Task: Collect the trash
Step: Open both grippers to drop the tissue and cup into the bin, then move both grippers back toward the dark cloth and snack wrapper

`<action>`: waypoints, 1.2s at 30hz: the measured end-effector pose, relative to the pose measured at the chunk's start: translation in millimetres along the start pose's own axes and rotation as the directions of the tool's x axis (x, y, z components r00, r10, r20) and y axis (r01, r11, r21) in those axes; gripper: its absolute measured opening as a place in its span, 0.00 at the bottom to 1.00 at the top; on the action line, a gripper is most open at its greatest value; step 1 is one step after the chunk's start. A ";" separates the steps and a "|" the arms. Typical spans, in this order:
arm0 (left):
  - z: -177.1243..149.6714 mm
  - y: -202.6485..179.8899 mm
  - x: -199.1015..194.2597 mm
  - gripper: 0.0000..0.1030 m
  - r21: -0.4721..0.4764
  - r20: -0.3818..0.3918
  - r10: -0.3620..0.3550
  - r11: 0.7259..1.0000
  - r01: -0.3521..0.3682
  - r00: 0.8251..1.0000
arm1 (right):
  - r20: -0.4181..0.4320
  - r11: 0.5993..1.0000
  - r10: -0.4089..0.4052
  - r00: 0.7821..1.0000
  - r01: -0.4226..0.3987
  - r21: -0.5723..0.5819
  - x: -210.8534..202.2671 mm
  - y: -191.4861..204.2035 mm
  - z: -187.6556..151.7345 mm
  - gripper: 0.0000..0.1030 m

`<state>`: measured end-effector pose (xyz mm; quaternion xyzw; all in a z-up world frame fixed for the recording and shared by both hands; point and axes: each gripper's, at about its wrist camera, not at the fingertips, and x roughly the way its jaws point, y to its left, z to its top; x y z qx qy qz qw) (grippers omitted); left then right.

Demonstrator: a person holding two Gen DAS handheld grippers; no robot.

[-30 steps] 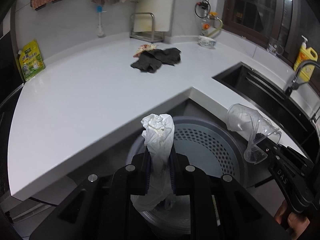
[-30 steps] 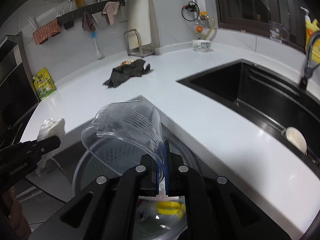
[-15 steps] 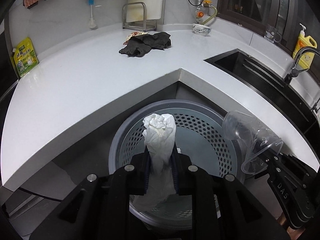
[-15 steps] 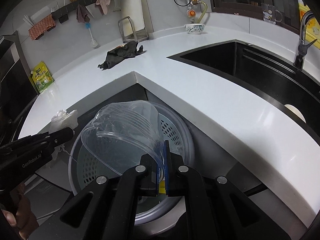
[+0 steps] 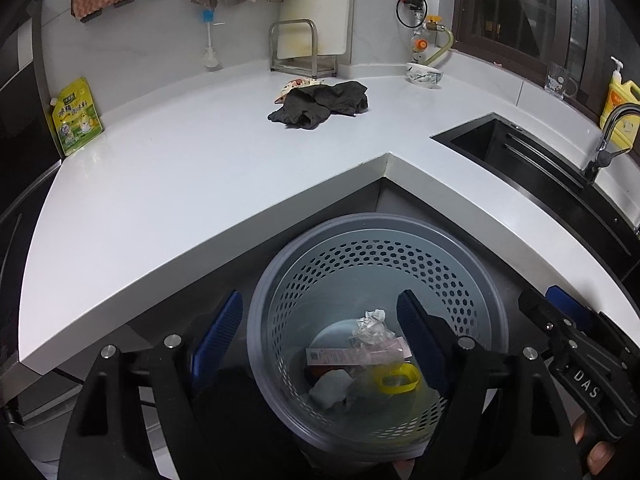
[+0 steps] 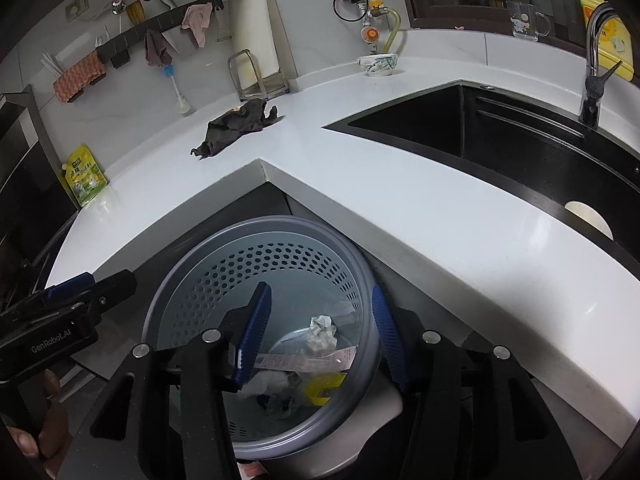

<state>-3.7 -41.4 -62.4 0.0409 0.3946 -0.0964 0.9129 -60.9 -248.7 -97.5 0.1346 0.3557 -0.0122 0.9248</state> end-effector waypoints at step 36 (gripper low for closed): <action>101.5 86.1 7.8 0.87 -0.151 0.096 0.017 0.989 -0.002 0.995 | 0.060 0.998 0.063 0.996 -0.063 0.002 28.7 13.0 95.0 0.67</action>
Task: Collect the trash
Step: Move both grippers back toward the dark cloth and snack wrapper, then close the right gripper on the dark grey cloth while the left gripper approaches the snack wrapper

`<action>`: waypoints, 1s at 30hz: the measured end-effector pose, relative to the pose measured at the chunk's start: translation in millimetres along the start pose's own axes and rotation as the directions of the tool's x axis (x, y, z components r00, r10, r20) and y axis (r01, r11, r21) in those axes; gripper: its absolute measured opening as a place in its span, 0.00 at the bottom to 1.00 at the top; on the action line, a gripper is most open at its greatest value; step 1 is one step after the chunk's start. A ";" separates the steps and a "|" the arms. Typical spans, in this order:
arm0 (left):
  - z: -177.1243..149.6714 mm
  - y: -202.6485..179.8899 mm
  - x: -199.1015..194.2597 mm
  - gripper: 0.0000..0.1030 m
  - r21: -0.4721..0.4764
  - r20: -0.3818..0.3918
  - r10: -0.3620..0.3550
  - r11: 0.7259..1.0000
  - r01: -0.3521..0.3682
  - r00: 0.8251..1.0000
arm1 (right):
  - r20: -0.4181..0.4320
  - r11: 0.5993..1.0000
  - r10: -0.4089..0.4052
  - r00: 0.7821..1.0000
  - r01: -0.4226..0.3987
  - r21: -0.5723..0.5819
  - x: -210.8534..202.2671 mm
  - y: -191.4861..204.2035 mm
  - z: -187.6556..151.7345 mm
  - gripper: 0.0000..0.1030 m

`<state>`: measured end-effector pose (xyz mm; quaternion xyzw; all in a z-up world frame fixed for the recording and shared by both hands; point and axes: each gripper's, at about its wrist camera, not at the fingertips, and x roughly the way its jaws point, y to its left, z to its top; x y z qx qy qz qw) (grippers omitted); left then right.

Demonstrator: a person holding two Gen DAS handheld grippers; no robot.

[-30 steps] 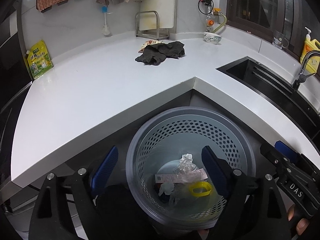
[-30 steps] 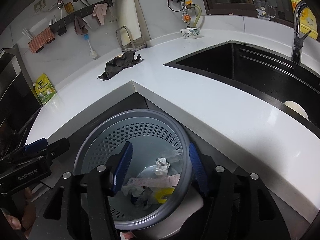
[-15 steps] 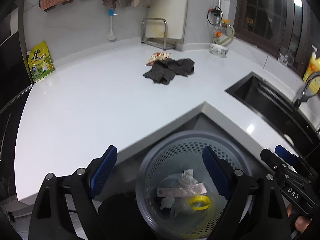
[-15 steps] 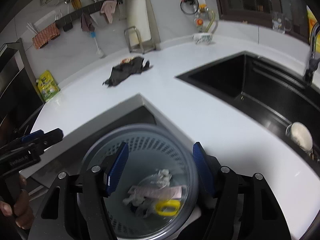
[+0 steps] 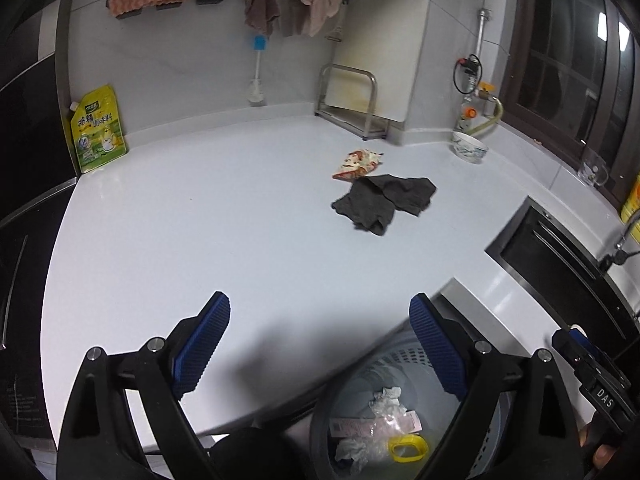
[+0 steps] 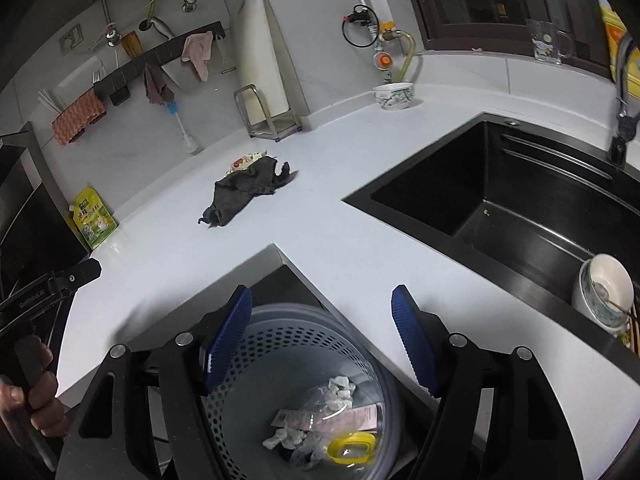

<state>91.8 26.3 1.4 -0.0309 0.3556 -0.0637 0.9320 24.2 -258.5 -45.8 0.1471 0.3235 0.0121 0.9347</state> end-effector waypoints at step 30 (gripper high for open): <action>60.0 27.2 99.4 0.88 -0.047 -0.032 0.066 0.997 -0.067 0.997 | -0.128 0.919 0.196 0.972 -0.227 -0.321 199.6 98.4 148.4 0.80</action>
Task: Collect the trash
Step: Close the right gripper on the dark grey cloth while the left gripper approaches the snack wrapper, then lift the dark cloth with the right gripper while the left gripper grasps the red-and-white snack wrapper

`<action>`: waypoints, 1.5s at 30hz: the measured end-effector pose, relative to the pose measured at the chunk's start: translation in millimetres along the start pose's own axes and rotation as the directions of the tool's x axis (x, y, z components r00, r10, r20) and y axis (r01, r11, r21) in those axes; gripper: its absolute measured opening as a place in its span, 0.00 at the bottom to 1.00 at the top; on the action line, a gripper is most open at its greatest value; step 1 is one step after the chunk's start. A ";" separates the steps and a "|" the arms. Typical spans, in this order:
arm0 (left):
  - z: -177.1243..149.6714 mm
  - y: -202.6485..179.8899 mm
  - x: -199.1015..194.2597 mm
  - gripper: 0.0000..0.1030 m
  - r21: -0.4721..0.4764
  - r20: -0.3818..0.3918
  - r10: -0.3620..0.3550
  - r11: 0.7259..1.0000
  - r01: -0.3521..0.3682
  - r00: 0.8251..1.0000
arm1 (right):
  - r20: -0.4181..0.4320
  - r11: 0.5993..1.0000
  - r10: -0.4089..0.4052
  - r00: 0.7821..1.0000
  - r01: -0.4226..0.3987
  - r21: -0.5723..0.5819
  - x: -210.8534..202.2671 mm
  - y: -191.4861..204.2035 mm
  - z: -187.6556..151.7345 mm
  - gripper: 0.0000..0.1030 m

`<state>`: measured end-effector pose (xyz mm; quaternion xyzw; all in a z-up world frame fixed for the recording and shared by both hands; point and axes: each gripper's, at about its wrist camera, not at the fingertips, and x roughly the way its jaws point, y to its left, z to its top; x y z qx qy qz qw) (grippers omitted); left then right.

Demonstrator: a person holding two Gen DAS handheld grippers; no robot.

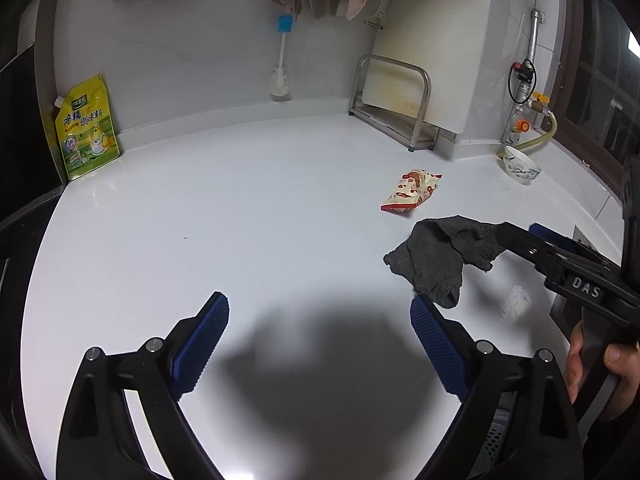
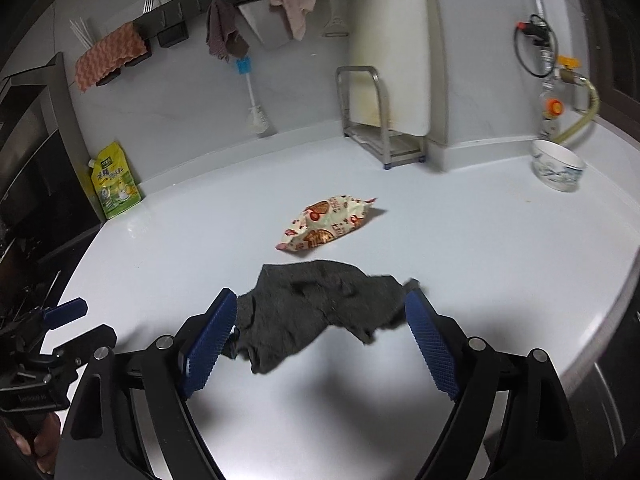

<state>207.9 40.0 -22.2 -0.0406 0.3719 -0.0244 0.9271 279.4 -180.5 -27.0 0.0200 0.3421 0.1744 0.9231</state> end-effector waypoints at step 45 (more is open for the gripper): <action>65.1 -65.1 103.5 0.88 0.073 -0.035 -0.026 0.997 0.029 0.999 | -0.003 0.936 -0.119 0.993 0.113 0.334 22.6 -137.3 13.7 0.09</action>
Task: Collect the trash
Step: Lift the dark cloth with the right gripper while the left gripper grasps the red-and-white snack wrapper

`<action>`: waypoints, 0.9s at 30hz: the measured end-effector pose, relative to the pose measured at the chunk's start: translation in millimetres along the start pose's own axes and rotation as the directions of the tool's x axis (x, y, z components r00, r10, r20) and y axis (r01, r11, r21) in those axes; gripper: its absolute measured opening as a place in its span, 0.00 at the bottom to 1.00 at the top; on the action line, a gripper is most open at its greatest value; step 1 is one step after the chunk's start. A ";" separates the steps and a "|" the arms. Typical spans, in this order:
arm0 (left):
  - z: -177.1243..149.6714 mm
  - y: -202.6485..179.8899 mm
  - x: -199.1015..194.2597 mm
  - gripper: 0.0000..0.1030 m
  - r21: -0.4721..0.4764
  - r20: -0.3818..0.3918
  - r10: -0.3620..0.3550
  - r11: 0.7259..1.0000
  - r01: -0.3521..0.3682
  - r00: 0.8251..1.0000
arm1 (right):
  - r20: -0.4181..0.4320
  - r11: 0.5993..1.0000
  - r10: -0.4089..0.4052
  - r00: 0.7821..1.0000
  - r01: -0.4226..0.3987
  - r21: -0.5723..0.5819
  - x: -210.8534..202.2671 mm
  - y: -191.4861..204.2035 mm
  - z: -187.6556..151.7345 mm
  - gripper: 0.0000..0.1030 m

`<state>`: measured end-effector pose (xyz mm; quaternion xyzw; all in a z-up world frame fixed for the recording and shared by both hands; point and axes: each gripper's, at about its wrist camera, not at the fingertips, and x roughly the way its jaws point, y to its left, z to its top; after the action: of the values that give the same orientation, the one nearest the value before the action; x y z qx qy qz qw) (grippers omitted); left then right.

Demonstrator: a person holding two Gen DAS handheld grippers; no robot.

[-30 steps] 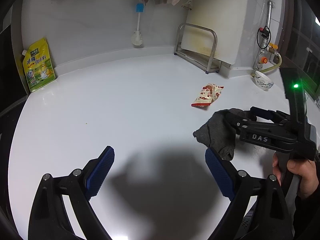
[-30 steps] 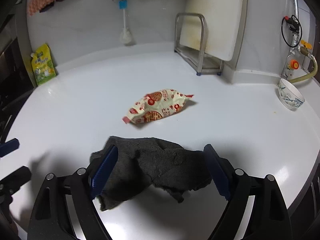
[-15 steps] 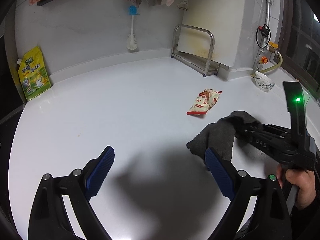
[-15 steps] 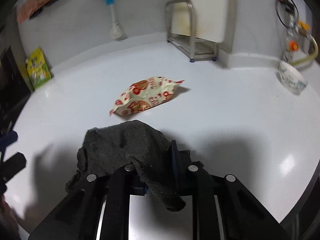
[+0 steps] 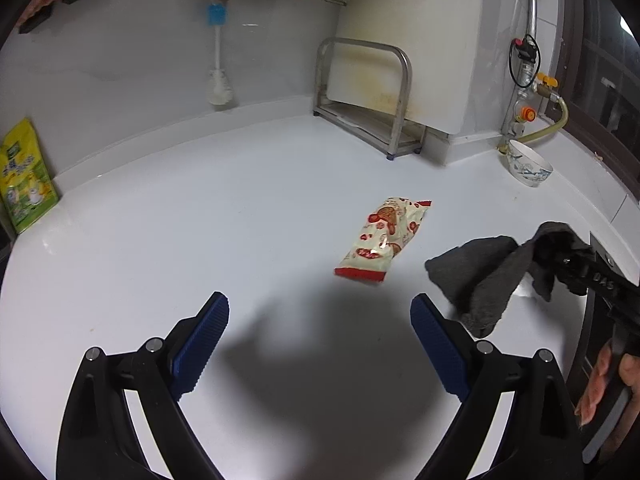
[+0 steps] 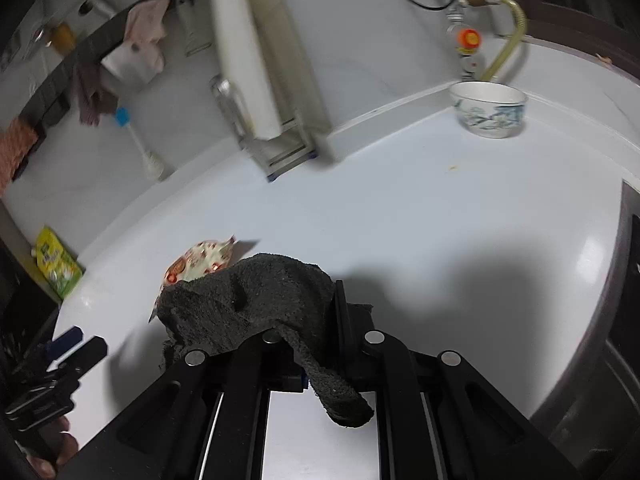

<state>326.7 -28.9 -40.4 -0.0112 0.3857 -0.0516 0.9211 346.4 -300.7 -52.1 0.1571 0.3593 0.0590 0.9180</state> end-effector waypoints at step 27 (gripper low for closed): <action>39.1 -50.2 88.3 0.84 0.178 -0.106 0.082 0.982 -0.062 0.991 | 0.050 0.989 0.013 0.999 -0.020 0.144 -17.7 -43.7 8.1 0.09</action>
<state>411.7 -88.7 -72.5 0.0864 0.4315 -0.0521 0.8965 338.7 -347.9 -49.6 0.2277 0.3387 0.0364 0.9122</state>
